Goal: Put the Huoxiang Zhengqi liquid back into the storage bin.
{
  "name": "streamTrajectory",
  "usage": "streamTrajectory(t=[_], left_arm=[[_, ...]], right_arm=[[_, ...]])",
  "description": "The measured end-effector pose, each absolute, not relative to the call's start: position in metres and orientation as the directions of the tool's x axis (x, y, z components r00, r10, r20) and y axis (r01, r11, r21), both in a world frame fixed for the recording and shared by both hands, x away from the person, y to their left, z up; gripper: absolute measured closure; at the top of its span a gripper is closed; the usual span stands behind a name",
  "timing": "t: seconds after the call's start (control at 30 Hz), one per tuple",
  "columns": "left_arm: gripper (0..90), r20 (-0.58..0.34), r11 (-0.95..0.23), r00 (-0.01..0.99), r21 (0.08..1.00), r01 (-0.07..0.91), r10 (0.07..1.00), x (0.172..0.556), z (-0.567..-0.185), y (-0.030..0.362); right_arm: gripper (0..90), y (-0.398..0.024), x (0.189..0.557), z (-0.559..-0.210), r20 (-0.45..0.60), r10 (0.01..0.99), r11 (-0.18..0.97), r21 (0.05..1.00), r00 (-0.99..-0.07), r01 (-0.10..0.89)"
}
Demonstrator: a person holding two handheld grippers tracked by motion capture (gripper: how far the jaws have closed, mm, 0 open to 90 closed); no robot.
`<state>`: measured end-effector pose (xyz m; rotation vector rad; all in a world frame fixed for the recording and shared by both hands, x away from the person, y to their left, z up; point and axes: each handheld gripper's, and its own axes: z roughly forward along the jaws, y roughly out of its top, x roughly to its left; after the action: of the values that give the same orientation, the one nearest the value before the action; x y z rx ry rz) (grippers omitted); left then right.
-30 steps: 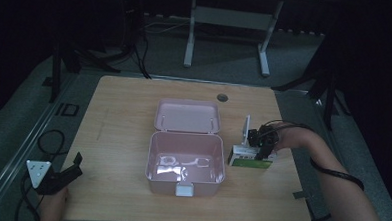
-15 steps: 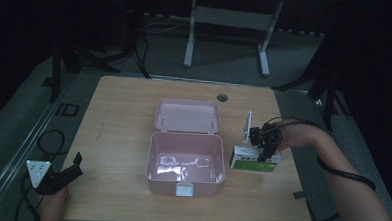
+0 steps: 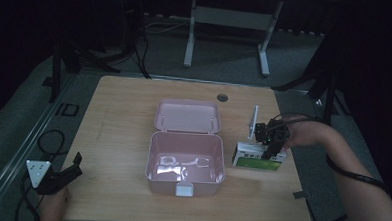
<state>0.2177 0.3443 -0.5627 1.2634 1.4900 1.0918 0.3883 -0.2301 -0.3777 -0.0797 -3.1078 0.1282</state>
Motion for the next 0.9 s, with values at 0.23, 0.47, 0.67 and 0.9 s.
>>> streamTrajectory(t=[0.23,0.47,0.67,0.9], left_arm=[[2.1,-0.080,0.102,-0.105,0.969,0.223,0.991,0.218,-0.563,0.344],[2.1,-0.080,0.103,-0.106,0.969,0.226,0.991,0.218,-0.563,0.344],[2.1,-0.080,0.103,-0.106,0.969,0.226,0.991,0.218,-0.563,0.345],[2.1,-0.080,0.102,-0.105,0.969,0.226,0.991,0.218,-0.563,0.345]], right_arm=[[61.9,-0.230,0.380,-0.349,0.019,0.070,0.996,-0.057,-0.997,0.068],[62.0,-0.228,0.373,-0.325,-0.001,0.094,0.994,-0.061,-0.996,0.094],[61.9,-0.219,0.371,-0.314,-0.004,0.109,0.990,-0.089,-0.994,0.109],[62.0,-0.201,0.365,-0.298,-0.007,0.073,0.996,-0.043,-0.997,0.074]])
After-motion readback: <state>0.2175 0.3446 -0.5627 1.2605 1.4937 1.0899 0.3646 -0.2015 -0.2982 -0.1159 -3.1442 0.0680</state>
